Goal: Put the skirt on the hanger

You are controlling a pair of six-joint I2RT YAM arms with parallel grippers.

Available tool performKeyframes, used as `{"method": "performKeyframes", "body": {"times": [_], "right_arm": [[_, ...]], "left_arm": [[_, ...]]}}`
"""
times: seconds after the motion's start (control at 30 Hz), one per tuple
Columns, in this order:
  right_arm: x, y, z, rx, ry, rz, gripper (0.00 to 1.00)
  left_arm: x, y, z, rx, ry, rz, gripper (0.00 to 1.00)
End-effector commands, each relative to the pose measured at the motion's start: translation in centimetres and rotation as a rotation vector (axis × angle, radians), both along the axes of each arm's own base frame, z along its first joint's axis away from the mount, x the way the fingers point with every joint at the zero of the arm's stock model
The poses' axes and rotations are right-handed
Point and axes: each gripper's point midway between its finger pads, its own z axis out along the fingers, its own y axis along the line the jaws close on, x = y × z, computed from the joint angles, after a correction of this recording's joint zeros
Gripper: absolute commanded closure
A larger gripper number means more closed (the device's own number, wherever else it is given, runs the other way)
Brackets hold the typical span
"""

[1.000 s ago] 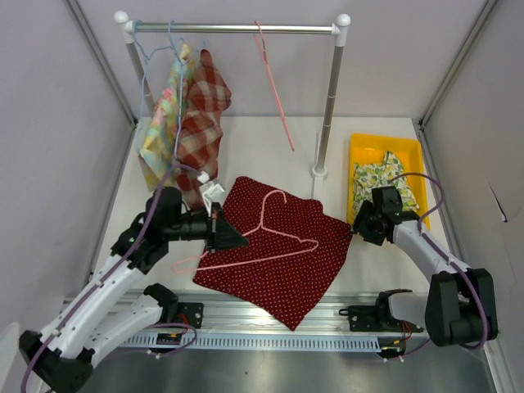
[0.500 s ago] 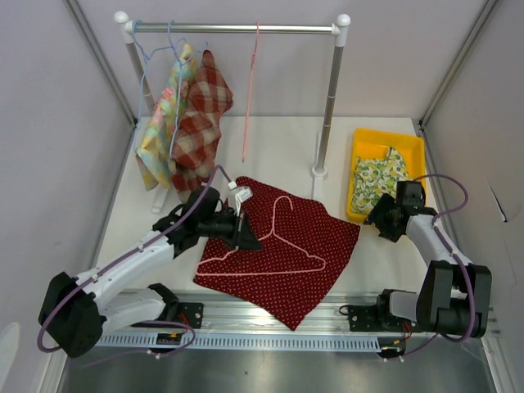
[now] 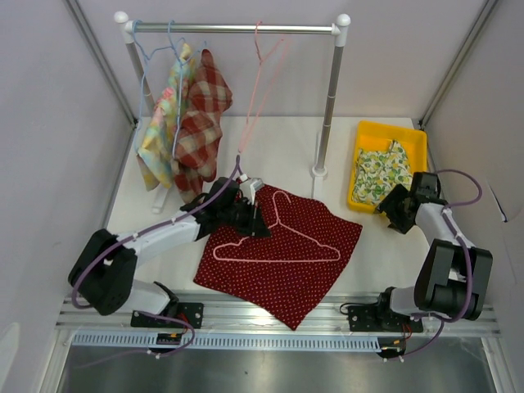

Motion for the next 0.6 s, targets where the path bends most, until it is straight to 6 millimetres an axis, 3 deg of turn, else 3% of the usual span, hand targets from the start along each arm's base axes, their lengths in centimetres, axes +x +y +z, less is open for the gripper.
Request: {"method": "performKeyframes", "body": {"times": [0.0, 0.1, 0.17, 0.23, 0.27, 0.37, 0.4, 0.57], "right_arm": [[1.7, 1.4, 3.9, -0.012, -0.121, 0.053, 0.31], [0.0, 5.0, 4.4, -0.032, -0.139, 0.136, 0.28], [-2.2, 7.0, 2.4, -0.05, -0.093, 0.182, 0.27], [-3.2, 8.6, 1.6, -0.015, -0.105, 0.193, 0.28], [-4.4, 8.9, 0.2, -0.012, -0.083, 0.193, 0.28], [-4.9, 10.3, -1.5, -0.023, -0.056, 0.216, 0.29], [-5.0, 9.9, -2.6, -0.066, -0.021, 0.2, 0.29], [-5.0, 10.8, -4.5, -0.093, 0.007, 0.22, 0.29]], "left_arm": [[3.8, -2.2, 2.4, -0.051, -0.105, 0.028, 1.0], [3.3, -2.6, 2.7, -0.078, -0.1, -0.005, 1.0], [2.8, -2.3, 2.9, -0.072, -0.1, -0.016, 1.0], [2.1, -1.7, 3.4, -0.067, -0.109, -0.027, 1.0], [1.9, -1.5, 3.4, -0.063, -0.109, -0.03, 1.0], [0.9, -1.0, 3.8, -0.061, -0.108, -0.043, 1.0], [0.8, -0.8, 3.9, -0.061, -0.11, -0.044, 1.0], [-0.4, -0.4, 5.2, -0.079, -0.12, -0.07, 1.0]]}}
